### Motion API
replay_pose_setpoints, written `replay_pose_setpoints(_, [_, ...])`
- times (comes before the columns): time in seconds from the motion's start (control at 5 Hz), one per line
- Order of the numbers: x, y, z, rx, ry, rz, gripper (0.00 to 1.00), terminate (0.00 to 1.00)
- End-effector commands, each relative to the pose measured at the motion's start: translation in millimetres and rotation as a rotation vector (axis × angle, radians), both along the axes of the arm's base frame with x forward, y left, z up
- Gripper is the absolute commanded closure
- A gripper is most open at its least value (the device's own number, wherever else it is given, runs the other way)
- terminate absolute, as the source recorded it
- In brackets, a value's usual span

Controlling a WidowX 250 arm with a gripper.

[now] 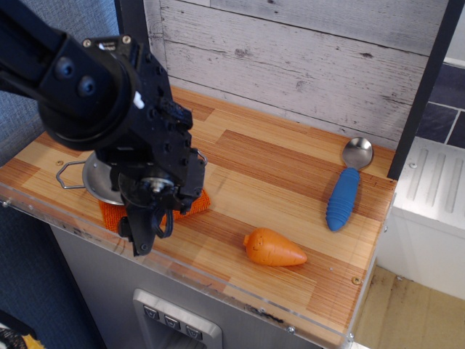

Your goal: Place the silver pot on the orange cloth.

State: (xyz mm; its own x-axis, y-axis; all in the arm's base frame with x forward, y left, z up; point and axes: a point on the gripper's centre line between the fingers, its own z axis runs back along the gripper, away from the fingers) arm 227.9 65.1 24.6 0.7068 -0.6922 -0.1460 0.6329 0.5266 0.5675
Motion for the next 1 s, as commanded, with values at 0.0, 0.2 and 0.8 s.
replay_pose_setpoints(0.0, [0.8,-8.8,28.3,-0.007,-0.060,-0.083,0.00,0.00])
replay_pose_setpoints(0.2, [-1.7,-19.3,47.5,-0.064,-0.041,-0.139,0.00,0.00])
replay_pose_setpoints(0.8, [1.2,5.9,118.9,-0.528,-0.104,0.096,0.00,0.00])
